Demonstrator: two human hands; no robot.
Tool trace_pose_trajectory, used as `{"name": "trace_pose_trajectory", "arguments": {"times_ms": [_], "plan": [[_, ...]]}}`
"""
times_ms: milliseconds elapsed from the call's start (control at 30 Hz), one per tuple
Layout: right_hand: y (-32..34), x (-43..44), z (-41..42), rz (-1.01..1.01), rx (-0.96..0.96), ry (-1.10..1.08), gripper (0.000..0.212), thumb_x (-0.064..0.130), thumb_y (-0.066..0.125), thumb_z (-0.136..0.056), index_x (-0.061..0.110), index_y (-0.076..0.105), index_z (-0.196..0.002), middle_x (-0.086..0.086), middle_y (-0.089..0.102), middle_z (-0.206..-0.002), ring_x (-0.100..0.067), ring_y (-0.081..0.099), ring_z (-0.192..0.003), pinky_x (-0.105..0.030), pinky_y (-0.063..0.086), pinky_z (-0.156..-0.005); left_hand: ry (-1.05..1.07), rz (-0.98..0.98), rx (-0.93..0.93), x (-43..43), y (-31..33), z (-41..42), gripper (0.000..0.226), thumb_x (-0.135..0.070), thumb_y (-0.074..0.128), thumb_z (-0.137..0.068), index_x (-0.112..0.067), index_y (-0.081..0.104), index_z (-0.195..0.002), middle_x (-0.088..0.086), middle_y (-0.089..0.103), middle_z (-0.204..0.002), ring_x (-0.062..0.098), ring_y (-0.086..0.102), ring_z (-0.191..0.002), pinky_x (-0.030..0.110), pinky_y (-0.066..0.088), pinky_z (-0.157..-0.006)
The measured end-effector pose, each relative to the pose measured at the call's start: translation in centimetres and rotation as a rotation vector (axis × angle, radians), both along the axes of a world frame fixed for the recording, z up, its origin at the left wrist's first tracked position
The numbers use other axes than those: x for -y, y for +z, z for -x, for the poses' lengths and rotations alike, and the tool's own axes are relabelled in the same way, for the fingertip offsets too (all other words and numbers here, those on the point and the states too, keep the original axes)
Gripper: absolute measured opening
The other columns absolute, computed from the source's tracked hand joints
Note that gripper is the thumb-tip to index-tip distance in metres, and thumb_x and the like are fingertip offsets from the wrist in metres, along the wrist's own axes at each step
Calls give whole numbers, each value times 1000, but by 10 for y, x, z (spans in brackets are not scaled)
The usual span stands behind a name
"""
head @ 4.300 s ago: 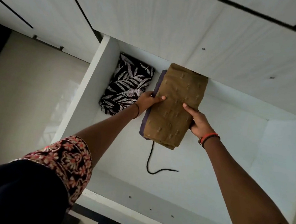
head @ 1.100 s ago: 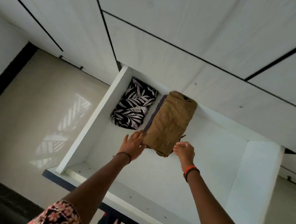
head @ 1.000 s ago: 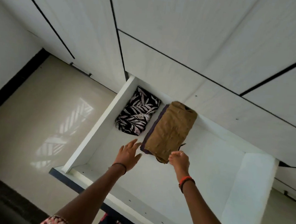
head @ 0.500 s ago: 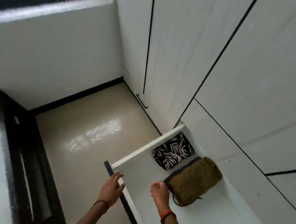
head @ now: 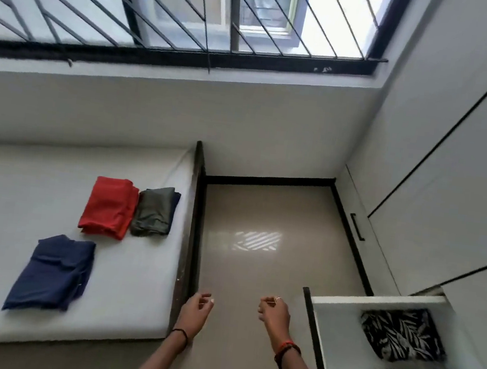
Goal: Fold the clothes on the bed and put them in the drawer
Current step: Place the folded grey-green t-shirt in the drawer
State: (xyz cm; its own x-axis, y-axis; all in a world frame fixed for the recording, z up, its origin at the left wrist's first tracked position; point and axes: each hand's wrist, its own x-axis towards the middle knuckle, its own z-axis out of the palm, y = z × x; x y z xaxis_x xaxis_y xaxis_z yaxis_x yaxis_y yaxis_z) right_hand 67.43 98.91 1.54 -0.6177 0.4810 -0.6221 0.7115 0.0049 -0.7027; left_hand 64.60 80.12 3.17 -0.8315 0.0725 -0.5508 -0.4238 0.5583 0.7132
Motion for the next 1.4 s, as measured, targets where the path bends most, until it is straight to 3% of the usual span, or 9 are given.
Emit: {"name": "trace_pose_trajectory", "arguments": {"times_ms": [67, 133, 200, 433, 533, 600, 700, 867, 1400], "plan": [[9, 37, 12, 18, -20, 31, 18, 5, 53, -88, 13, 53, -71, -4, 61, -71, -26, 62, -75, -42, 54, -78, 50, 10, -17, 40, 5, 2, 16, -14, 57, -93, -10, 61, -108, 5, 64, -97, 18, 60, -93, 10, 41, -69], [15, 72, 24, 27, -35, 57, 21, 4, 51, -89, 13, 52, -70, -4, 60, -69, -23, 59, -70, -40, 54, -75, 105, 6, -32, 77, 6, 5, 7, -12, 57, -93, -17, 60, -97, 4, 62, -93, 21, 61, -96, 17, 42, -77], [16, 99, 32, 31, -43, 85, 20, 5, 50, -90, 12, 53, -71, -4, 60, -69, -22, 59, -71, -39, 54, -75, 141, 3, -31, 103, 6, 6, 13, -11, 58, -93, -23, 56, -87, 5, 62, -93, 19, 59, -95, 19, 40, -80], [19, 155, 65, 83, -54, 143, 12, 2, 50, -90, 9, 56, -82, -7, 60, -77, -17, 57, -70, -26, 51, -64, 248, -3, -27, 154, 4, 30, 18, -12, 58, -92, -26, 56, -81, 7, 62, -94, 24, 60, -96, 25, 44, -85], [13, 172, 97, 87, -54, 185, 15, 0, 49, -89, 10, 56, -80, -8, 60, -78, -18, 58, -72, -30, 52, -66, 294, -18, -20, 168, -3, 54, 9, -13, 57, -93, -21, 59, -88, 7, 63, -96, 28, 62, -100, 31, 47, -90], [11, 181, 118, 74, -56, 212, 19, -1, 50, -87, 13, 56, -76, -8, 62, -77, -20, 59, -74, -37, 54, -76, 301, -17, -26, 174, -3, 71, 4, -15, 56, -94, -17, 59, -94, 5, 61, -99, 23, 60, -99, 27, 45, -88], [3, 194, 159, 86, -50, 238, 22, -2, 50, -87, 15, 55, -74, -4, 60, -71, -19, 58, -69, -35, 53, -73, 332, -7, -29, 183, -10, 108, 4, -15, 54, -95, -16, 57, -97, 5, 60, -103, 18, 54, -98, 22, 39, -85], [-23, 208, 219, 2, -23, 327, 20, 4, 53, -84, 18, 54, -69, -3, 60, -72, -23, 58, -74, -43, 53, -78, 372, 47, -4, 199, -22, 164, 8, -13, 56, -93, -11, 62, -98, 14, 65, -111, 27, 58, -106, 24, 41, -87], [-111, 246, 361, -8, 109, 323, 16, 2, 52, -81, 18, 50, -79, -13, 62, -88, -32, 61, -81, -41, 52, -77, 362, 76, 53, 233, -111, 319, 22, -15, 56, -93, -2, 65, -108, 16, 64, -113, 28, 58, -106, 23, 39, -84]]}}
